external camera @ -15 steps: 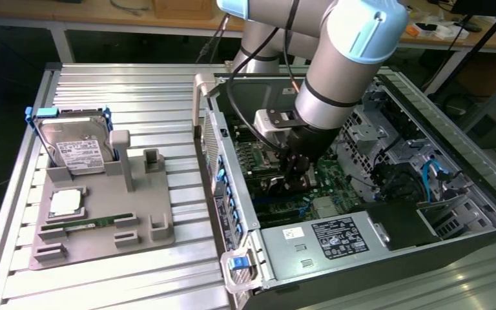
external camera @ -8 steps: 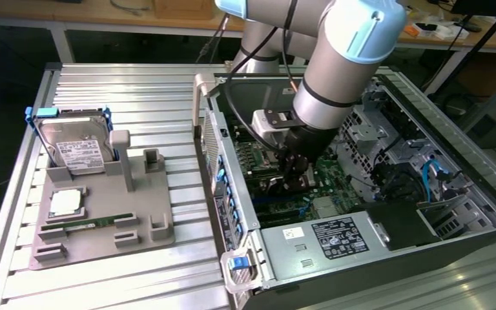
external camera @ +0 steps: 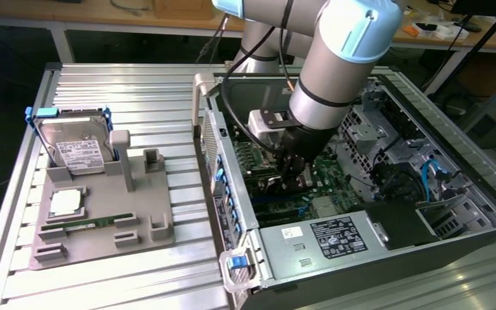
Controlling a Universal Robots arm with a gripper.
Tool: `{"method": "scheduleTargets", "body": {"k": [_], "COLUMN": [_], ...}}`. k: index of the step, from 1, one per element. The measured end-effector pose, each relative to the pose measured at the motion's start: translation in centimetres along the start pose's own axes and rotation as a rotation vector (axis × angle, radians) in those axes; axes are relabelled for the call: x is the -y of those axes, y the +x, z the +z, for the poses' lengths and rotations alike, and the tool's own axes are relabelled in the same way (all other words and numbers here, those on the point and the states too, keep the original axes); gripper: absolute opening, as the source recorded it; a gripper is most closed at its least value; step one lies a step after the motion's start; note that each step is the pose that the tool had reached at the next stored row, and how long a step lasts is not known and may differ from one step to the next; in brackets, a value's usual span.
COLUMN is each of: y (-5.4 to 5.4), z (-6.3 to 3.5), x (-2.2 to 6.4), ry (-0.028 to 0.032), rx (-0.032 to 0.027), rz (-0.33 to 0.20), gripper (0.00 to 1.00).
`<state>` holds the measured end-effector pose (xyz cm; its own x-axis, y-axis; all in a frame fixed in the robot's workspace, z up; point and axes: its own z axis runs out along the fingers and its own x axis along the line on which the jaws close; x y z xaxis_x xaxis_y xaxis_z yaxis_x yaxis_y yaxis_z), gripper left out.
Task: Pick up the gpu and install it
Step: 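Insert the gpu into the slot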
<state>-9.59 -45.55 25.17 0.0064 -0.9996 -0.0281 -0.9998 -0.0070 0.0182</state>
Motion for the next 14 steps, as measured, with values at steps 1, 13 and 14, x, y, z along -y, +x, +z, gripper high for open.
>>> {"method": "scheduleTargets", "body": {"k": [1, 13, 14], "y": [0.0, 0.52, 0.68], "z": [0.0, -0.33, -0.33], "x": [0.0, -0.01, -0.01], "ry": [0.0, 0.0001, 0.0001], "rx": [0.0, 0.0002, 0.0002], "rz": [0.0, 0.0, 0.0], "gripper": [0.27, 0.27, 0.27]}}
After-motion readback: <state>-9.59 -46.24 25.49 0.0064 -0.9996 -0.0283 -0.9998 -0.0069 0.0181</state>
